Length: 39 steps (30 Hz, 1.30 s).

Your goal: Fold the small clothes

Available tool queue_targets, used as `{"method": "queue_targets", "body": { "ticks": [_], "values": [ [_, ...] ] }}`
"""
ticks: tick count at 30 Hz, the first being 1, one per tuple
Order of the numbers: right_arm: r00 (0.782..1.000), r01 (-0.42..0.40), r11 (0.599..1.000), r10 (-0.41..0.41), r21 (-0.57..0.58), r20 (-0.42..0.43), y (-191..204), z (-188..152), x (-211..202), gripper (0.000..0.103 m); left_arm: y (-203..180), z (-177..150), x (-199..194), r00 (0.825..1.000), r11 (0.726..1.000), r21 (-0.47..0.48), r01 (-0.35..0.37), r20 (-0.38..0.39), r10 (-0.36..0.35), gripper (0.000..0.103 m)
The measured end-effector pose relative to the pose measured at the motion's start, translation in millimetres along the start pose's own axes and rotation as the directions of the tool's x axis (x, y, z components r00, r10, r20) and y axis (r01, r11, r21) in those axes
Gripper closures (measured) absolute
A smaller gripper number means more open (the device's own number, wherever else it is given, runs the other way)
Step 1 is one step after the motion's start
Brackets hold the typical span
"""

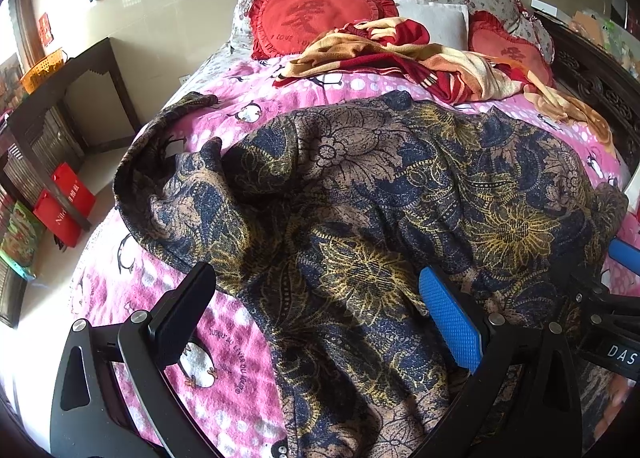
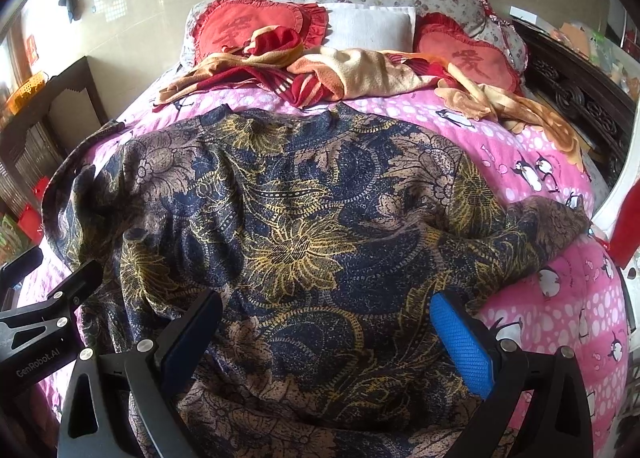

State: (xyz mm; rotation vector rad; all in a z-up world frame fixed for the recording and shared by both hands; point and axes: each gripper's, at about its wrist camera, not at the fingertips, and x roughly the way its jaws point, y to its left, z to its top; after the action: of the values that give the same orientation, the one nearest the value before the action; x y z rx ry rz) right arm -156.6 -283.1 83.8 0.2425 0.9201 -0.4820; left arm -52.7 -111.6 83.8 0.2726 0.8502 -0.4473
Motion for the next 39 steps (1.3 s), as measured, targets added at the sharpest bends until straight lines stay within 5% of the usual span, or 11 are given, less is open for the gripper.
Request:
{"method": "queue_targets", "body": {
  "ticks": [32,39],
  "values": [
    [0.999,-0.037,0.997,0.035,-0.074,-0.019,40,11,10,0.000,53,8,7,0.998,0.995,-0.082,-0.060,-0.015,0.059,0.001],
    [0.985,-0.171,0.979,0.168,-0.107,-0.036,74,30,9,0.000,100,12,13,0.993,0.979,-0.166,-0.117,-0.033,0.113,0.001]
  ]
}}
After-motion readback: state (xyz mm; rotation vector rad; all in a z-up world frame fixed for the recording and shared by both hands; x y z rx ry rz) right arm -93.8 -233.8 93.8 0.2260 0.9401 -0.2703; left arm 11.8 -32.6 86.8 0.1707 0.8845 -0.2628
